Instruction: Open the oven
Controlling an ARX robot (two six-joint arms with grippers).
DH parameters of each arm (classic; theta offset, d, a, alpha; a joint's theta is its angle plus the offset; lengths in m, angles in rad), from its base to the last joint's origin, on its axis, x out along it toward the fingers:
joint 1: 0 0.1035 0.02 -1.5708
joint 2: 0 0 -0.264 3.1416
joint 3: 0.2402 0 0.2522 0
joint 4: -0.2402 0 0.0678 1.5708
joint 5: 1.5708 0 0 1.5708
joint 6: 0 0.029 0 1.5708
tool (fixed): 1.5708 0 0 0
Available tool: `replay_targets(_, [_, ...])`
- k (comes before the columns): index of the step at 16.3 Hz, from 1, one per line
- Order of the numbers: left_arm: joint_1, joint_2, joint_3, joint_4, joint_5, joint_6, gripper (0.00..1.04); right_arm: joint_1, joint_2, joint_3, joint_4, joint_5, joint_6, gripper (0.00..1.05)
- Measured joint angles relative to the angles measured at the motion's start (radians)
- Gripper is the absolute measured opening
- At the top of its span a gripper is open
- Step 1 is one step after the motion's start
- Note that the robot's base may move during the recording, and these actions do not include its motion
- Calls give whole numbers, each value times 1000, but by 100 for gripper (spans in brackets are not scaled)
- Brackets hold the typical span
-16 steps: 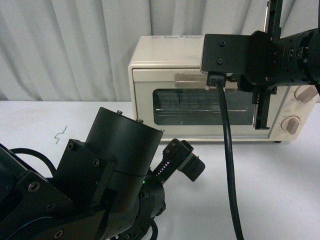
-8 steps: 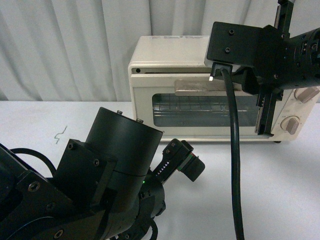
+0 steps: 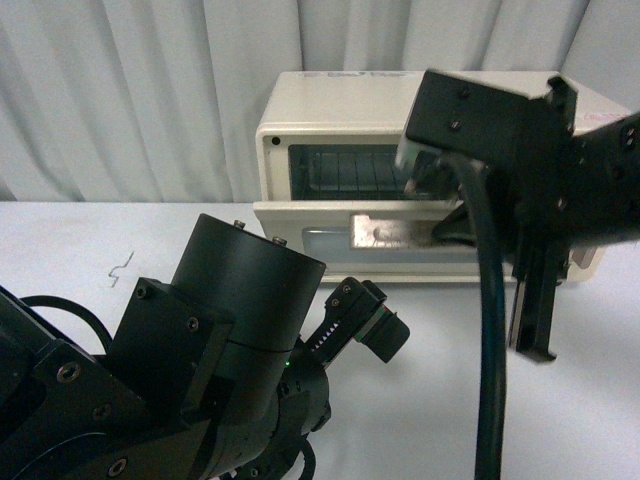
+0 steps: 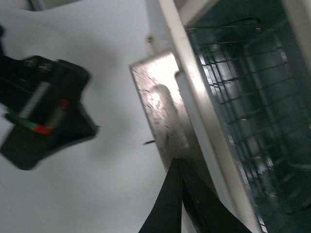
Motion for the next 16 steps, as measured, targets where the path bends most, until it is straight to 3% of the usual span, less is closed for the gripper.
replay_targets(8, [0,0,0,0,0,3,98,18,-97,-4,-22,-57,100,2])
replay_targets(15, [0,0,0,0,0,3,98,-55,-213,61,-66,-75,86,3])
replay_targets(16, [0,0,0,0,0,3,98,-59,-259,88,-37,-59,69,35])
